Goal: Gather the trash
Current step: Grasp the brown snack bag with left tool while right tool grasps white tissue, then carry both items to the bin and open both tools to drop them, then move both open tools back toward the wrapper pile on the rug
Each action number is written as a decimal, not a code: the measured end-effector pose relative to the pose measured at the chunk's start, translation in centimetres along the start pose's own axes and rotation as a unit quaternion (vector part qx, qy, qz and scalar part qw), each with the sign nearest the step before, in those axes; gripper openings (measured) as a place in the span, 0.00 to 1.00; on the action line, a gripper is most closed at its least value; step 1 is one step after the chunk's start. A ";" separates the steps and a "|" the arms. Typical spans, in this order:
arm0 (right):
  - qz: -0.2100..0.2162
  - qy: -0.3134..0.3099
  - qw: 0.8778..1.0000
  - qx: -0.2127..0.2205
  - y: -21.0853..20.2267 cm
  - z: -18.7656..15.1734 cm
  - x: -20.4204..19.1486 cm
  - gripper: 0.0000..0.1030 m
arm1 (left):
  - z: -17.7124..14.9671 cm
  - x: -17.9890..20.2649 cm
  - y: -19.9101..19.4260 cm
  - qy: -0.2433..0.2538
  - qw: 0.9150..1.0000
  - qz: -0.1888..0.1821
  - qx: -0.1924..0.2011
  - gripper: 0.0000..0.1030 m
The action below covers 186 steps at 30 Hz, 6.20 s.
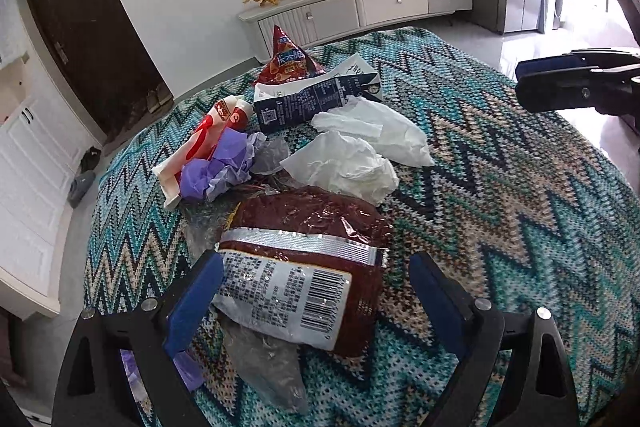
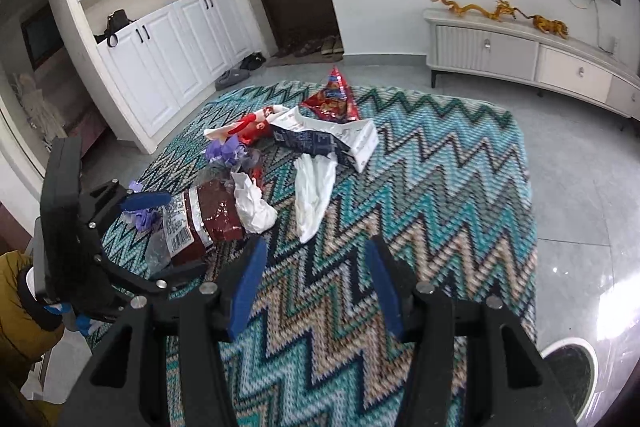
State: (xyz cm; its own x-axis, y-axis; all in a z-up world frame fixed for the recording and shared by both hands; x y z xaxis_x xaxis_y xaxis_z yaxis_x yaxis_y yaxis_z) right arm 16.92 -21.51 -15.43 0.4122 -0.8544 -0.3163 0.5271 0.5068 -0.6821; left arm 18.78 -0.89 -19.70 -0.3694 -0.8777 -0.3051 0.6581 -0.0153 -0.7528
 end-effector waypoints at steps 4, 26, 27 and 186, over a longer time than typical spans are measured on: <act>0.013 -0.010 1.000 -0.010 2.4 1.0 -0.4 0.49 | 0.3 -1.9 0.7 -0.033 0.999 -0.011 -0.001 0.88; 0.046 -0.035 0.997 -0.047 10.7 3.1 -2.4 0.49 | -1.3 -13.9 5.2 -0.245 0.963 -0.097 -0.051 0.70; 0.044 -0.037 0.997 -0.048 10.8 3.1 -2.4 0.49 | -1.4 -13.9 5.4 -0.244 0.963 -0.097 -0.055 0.70; -0.142 0.108 0.975 0.129 -18.4 -6.8 3.9 0.76 | 3.8 3.8 -8.1 -0.130 0.982 -0.121 0.063 0.83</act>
State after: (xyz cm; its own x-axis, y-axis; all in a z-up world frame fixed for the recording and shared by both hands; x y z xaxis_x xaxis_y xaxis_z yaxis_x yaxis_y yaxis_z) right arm 3.76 -34.93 -8.54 0.0716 -0.9546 -0.2892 0.7786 0.2347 -0.5819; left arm 14.51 -5.94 -12.56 -0.3556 -0.9335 0.0462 0.6539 -0.2838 -0.7014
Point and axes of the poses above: each gripper's, at about its wrist camera, not at the fingertips, and y roughly the way its jaws point, x to its right, z to its top, the point moved 1 cm from there along y, roughly the way its jaws point, and after that the axes turned 6 degrees about z, right-handed, at the moved point
